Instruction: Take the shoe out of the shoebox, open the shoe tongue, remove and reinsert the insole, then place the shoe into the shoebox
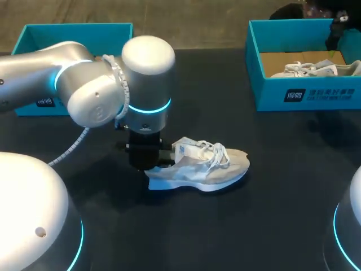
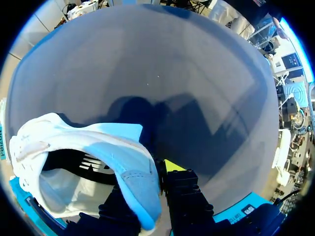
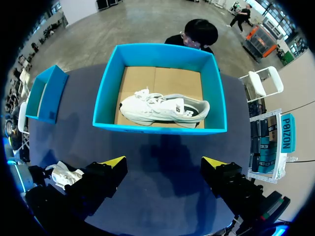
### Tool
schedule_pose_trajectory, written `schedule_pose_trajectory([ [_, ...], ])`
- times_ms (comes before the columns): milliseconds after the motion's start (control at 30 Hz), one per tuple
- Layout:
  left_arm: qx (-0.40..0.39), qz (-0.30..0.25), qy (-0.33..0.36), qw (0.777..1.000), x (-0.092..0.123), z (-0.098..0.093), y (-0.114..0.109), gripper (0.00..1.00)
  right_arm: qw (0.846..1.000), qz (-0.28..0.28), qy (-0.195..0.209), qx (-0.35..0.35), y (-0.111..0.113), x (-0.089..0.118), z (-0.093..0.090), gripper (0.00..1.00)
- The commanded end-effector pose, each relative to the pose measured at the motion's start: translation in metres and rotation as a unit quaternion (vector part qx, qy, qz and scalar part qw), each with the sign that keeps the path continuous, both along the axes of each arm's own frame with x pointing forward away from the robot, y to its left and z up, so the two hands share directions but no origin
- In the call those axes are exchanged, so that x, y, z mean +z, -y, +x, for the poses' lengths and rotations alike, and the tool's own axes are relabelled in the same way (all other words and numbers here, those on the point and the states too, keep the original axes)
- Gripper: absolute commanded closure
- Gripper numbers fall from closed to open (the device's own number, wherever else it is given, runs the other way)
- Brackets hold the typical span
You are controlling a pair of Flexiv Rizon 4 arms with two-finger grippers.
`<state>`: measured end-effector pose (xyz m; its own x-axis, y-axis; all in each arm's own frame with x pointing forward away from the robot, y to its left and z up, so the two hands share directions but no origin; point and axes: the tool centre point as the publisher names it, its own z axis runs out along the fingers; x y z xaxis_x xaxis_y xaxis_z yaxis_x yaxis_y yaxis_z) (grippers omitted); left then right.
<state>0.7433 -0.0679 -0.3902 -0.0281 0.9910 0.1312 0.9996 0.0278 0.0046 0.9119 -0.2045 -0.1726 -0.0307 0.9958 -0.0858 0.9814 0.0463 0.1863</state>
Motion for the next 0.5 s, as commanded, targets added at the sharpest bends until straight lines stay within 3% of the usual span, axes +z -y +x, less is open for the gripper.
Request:
schedule_pose_trajectory([
  [33,0.007,0.004,0.0,1.0,-0.007,0.0,0.007,1.0,1.0,0.0,0.001,0.0,0.0,-0.001,-0.001,0.0],
  [133,0.012,0.006,-0.002,1.0,-0.009,-0.001,0.007,1.0,1.0,0.0,0.001,0.0,0.0,-0.001,-0.001,0.0],
  [167,0.013,0.006,-0.003,1.0,-0.009,-0.001,0.007,0.96,1.0,0.0,0.001,0.0,0.0,-0.001,-0.001,0.0],
  [200,0.014,0.008,-0.004,1.0,-0.01,-0.002,0.008,0.67,1.0,0.0,0.001,0.0,0.0,-0.001,-0.001,0.0],
  [233,0.014,0.008,-0.004,1.0,-0.01,-0.002,0.008,0.57,1.0,0.0,0.001,0.0,0.0,-0.001,-0.001,0.0],
  [300,0.014,0.006,-0.005,1.0,-0.009,-0.003,0.008,0.48,1.0,0.0,0.001,0.0,0.0,-0.001,-0.001,0.0],
  [367,0.018,0.002,-0.004,1.0,-0.006,-0.005,0.007,0.08,1.0,0.0,0.001,0.0,0.0,-0.001,-0.001,0.0],
  [400,0.019,0.0,-0.003,1.0,-0.005,-0.005,0.007,0.0,1.0,0.0,0.001,0.0,0.0,-0.001,-0.001,0.0],
  [500,0.035,-0.018,0.001,0.999,0.005,-0.006,0.006,0.0,1.0,0.0,0.001,0.0,0.0,-0.001,-0.001,0.0],
])
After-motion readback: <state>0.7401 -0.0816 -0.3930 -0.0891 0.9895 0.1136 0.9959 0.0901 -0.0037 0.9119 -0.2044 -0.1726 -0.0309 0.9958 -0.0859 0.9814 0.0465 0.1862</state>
